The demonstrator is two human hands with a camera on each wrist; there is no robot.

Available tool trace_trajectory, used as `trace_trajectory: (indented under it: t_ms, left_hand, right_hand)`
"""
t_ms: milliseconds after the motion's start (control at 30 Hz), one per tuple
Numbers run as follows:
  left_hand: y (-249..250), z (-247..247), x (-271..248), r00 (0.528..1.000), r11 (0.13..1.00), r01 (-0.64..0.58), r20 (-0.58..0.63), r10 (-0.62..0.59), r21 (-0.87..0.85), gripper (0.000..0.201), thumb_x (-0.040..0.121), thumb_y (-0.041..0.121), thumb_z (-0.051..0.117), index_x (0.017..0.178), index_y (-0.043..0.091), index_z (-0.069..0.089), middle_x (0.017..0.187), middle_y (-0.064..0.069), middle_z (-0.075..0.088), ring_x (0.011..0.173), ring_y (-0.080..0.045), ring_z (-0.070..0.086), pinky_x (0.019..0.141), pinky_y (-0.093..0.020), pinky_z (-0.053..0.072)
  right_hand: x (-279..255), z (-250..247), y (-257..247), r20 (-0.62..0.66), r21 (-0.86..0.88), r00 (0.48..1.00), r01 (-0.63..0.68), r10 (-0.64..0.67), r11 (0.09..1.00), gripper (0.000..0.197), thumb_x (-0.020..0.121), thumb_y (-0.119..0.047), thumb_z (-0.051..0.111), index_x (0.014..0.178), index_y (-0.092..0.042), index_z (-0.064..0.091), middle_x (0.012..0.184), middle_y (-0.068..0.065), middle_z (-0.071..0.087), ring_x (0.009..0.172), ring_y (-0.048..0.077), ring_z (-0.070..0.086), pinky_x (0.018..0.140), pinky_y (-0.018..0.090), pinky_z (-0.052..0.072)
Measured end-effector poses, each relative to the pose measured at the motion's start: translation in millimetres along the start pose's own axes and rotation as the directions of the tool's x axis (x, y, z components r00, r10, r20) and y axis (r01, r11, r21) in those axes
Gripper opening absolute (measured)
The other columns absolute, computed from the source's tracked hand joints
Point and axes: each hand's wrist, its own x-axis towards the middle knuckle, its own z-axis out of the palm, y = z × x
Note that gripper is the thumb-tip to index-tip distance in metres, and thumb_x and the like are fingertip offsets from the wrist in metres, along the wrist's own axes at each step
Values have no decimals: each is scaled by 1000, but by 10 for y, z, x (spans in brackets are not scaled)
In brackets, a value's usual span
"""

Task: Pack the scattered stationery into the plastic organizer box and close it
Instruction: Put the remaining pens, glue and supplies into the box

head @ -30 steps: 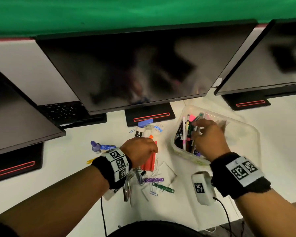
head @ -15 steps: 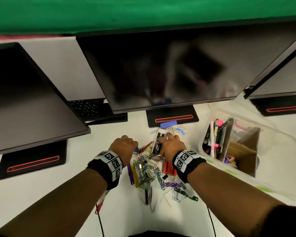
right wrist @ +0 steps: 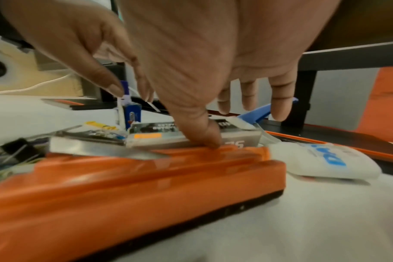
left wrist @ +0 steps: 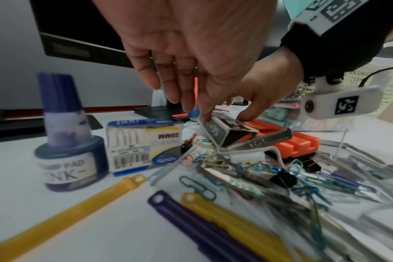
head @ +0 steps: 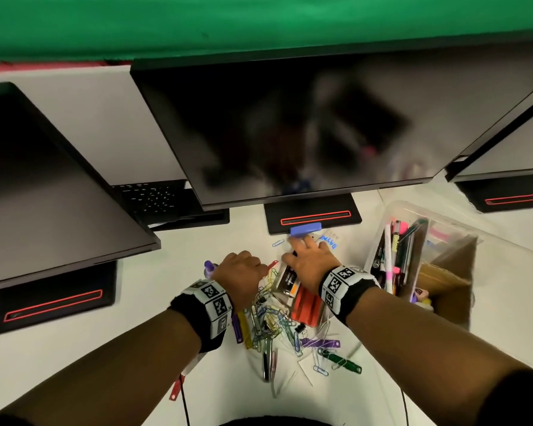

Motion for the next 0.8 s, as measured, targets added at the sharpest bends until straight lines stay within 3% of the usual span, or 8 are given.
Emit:
trace_trajectory:
  t_ms: [100, 300, 467, 600, 800]
  left_hand:
    - [105, 14, 25, 1000, 1000, -1, 4, 1, 2, 38, 88, 18, 49, 126, 18, 49, 124, -4, 55, 116, -25, 46, 95, -35, 38]
    - [200, 31, -63, 996, 997, 49, 78, -44, -62, 32, 89, 15, 46, 120, 13, 53, 121, -8, 56, 114, -27, 50, 89, -37, 44]
    - [181, 32, -122, 991, 988, 100, 99, -88, -121, 29, 88, 15, 48, 115, 13, 57, 114, -10, 60, 106, -28, 55, 85, -37, 50]
    - [228, -12, -141, 979, 976, 174, 134, -157, -132, 27, 90, 16, 48, 116, 17, 58, 116, -6, 60, 108, -24, 57, 87, -35, 52]
    - [250, -30, -123, 977, 970, 184, 138, -163, -158, 33, 91, 15, 47, 124, 17, 53, 124, -5, 58, 115, -22, 55, 96, -35, 49]
  right_hand:
    - [-21, 28, -27, 34, -16, 997, 69, -68, 997, 48, 95, -24, 47, 141, -25, 33, 156, 6, 16, 145, 35, 5, 112, 58, 17]
    - [-57, -2, -74, 47, -88, 990, 134, -130, 987, 52, 92, -22, 52, 140, -23, 34, 148, 8, 31, 143, 34, 10, 111, 63, 16]
    - [-270, -338, -137, -25, -180, 988, 147, -154, 973, 47, 86, -13, 57, 131, -21, 49, 144, 14, 31, 139, 37, 17, 110, 68, 13]
    - [-457, -552, -316, -130, -241, 982, 104, -139, 965, 27, 89, -19, 55, 115, -16, 63, 138, 13, 36, 130, 34, 27, 104, 54, 27]
    - [-729, -705, -336, -253, -203, 963, 43, -94, 978, 25, 90, -14, 47, 104, -11, 68, 133, 12, 40, 125, 33, 31, 99, 46, 30]
